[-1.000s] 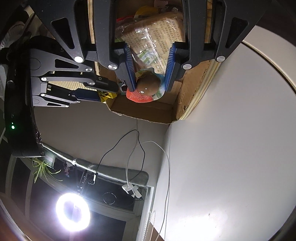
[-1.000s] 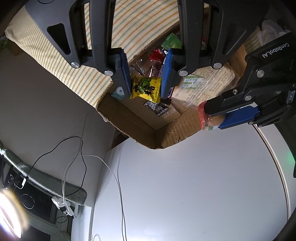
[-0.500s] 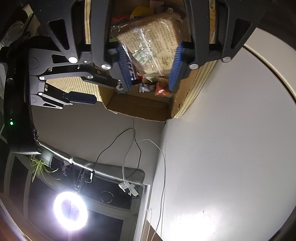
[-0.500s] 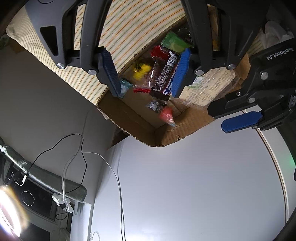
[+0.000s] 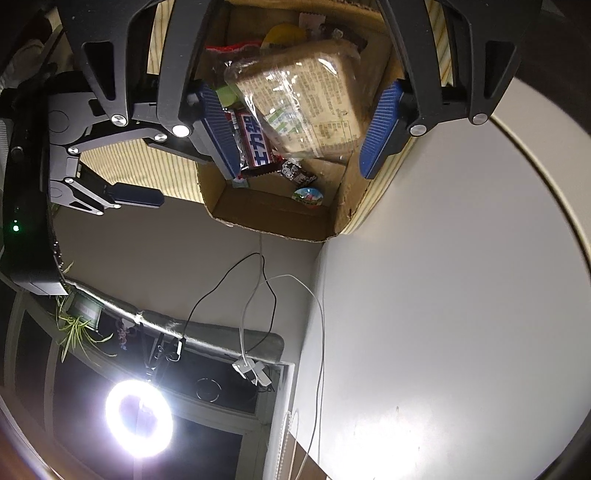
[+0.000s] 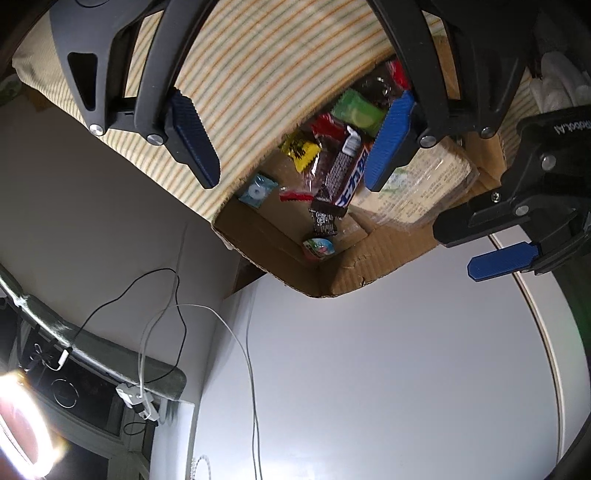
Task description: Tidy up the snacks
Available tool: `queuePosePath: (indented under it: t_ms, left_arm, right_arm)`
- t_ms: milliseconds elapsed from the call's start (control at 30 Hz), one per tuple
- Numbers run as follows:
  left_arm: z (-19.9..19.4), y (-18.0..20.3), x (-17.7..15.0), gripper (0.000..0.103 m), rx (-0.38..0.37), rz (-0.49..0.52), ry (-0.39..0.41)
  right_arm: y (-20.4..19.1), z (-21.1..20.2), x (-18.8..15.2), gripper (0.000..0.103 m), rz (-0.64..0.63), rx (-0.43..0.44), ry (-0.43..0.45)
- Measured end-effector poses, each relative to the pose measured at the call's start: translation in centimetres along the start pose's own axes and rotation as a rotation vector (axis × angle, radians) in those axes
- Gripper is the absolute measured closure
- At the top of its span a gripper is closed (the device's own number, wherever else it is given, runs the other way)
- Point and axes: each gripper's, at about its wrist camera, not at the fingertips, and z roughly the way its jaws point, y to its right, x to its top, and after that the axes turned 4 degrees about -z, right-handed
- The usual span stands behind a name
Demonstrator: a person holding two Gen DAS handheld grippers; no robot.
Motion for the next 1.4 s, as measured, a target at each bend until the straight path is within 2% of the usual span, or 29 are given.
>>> queuePosePath:
  t_ms: [400,533,700,767,833,867,1033,1400]
  left_arm:
    - [-3.5,1.4,-1.5,0.031,0.046,0.014,0.041]
    - [-5.2,1.9,-2.3,0.022,0.074,0.015,0.079]
    - [-6.7,2.8,-3.3,0.02,0.106,0.037,0.103]
    - [-7.2,3.0,-3.8,0.02,0.11,0.044,0.111]
    - [-7.6,3.3,-4.4,0.02,0.104,0.041,0.111]
    - [-7.8,3.3,-4.6,0.02,0.103,0.04,0.11]
    - [-8.3,3.7,-5.7,0.02,0.097,0.031,0.108]
    - [-8.9,4.3,-6.5,0.02,0.101,0.04,0.109]
  right_arm:
    - [-0.4,-5.1,-2.5,0.02,0.036,-0.046,0.064]
    - [-0.7,-6.9,-3.5,0.02,0.047,-0.077,0.088]
    - [-1.1,-9.2,-5.1,0.02,0.082,-0.119,0.111]
    - [-1.4,-9.8,-5.7,0.015,0.086,-0.141,0.115]
    - [-1.8,-10.7,-6.4,0.001,0.088,-0.177,0.132]
    - [-2.0,-11.3,-6.8,0.0,0.092,-0.193,0.145]
    - [-2.2,-12.9,-8.3,0.0,0.127,-0.213,0.163]
    - [-2.3,-13.6,-10.1,0.0,0.144,-0.214,0.148]
